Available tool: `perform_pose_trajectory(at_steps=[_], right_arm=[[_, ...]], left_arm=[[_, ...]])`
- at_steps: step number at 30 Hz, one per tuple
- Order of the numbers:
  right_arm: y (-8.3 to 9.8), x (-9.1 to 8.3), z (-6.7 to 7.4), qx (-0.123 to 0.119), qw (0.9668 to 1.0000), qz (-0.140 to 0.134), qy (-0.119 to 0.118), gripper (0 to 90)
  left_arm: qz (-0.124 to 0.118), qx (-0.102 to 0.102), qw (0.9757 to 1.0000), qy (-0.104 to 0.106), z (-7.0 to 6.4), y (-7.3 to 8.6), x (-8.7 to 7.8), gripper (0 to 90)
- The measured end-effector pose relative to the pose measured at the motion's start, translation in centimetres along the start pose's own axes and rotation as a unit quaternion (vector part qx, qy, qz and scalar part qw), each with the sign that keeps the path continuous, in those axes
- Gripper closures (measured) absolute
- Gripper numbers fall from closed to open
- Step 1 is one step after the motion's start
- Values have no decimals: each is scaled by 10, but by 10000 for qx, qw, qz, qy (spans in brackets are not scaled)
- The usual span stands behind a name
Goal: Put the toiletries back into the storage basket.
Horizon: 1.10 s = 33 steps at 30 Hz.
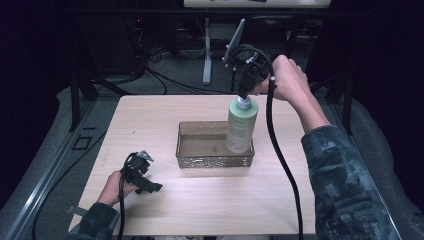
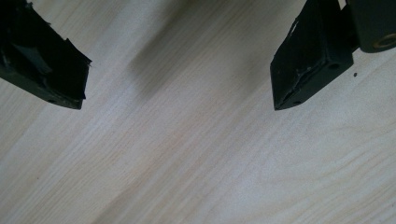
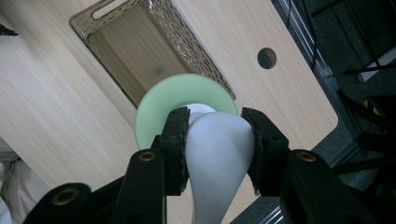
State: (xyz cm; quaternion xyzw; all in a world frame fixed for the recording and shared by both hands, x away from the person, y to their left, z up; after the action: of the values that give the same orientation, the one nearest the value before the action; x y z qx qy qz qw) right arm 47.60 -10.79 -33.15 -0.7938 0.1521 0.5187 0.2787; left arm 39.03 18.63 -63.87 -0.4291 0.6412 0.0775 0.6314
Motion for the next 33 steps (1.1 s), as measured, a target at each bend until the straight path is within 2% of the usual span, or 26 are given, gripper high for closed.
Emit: perform_pose_trajectory(at_steps=[7, 16, 33], right_arm=[[-1, 7, 0, 13, 10000, 47, 52, 630], [0, 15, 1, -9, 9999, -60, 95, 630], [7, 30, 5, -4, 10000, 12, 2, 630]], left_arm=[[5, -1, 10000, -3, 0, 0, 0, 45], [3, -2, 10000, -6, 0, 0, 0, 45], [11, -4, 10000, -9, 0, 0, 0, 45]])
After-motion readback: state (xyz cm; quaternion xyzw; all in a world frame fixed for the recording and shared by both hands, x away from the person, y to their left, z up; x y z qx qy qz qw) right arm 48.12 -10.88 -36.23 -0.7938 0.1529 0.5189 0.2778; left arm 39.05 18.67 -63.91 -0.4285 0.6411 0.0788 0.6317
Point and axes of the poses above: each handheld gripper's, and its own axes: x roughly forward along the jaws, y roughly out of its underside, z roughly to its left, the point moved 10 cm from there along x, roughly forward along the jaws, and after that the axes turned 4 degrees about y, right-handed, at the moved point
